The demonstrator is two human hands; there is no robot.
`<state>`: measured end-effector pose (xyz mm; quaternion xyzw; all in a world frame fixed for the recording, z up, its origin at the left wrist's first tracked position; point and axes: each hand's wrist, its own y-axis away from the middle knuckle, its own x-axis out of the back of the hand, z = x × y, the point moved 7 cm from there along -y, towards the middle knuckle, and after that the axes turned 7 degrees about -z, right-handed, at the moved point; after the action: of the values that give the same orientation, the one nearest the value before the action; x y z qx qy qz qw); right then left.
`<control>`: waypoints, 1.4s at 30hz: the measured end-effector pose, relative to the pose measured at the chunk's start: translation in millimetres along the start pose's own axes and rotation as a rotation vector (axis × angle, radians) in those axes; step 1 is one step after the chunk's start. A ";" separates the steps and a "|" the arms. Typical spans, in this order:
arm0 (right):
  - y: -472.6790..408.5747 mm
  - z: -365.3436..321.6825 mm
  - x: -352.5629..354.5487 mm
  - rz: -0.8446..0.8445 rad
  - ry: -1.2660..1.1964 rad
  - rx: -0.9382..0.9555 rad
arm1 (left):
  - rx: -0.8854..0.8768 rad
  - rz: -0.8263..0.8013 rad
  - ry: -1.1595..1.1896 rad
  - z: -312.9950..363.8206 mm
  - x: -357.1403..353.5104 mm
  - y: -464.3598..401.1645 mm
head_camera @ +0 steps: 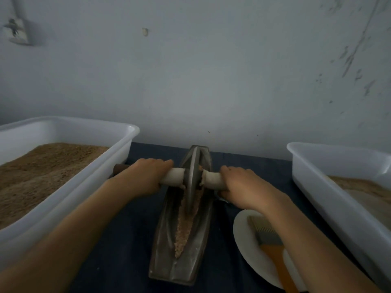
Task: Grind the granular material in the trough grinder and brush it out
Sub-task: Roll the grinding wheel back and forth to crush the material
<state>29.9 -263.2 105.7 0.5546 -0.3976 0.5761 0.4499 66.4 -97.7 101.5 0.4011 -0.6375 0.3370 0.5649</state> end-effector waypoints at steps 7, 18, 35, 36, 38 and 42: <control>39.7 -24.6 8.9 -0.389 -0.090 0.119 | -0.081 -0.432 0.053 9.4 2.0 36.0; 1.8 -1.2 0.9 -0.083 -0.063 0.021 | 0.012 -0.088 0.079 -3.3 -3.8 0.6; 28.0 -17.8 4.3 -0.328 -0.115 0.116 | -0.030 -0.313 0.049 7.4 2.8 25.7; 33.0 -20.6 6.8 -0.364 -0.124 0.135 | -0.042 -0.371 0.058 8.3 3.4 31.8; 40.4 -23.3 10.9 -0.405 -0.139 0.155 | -0.068 -0.440 0.051 8.9 4.5 40.1; 38.9 -22.0 8.8 -0.418 -0.160 0.137 | -0.076 -0.456 0.082 6.7 0.6 37.5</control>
<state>-13.5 -252.3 114.6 0.6981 -0.2685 0.4501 0.4879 29.9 -86.8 102.1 0.4991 -0.5191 0.1924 0.6666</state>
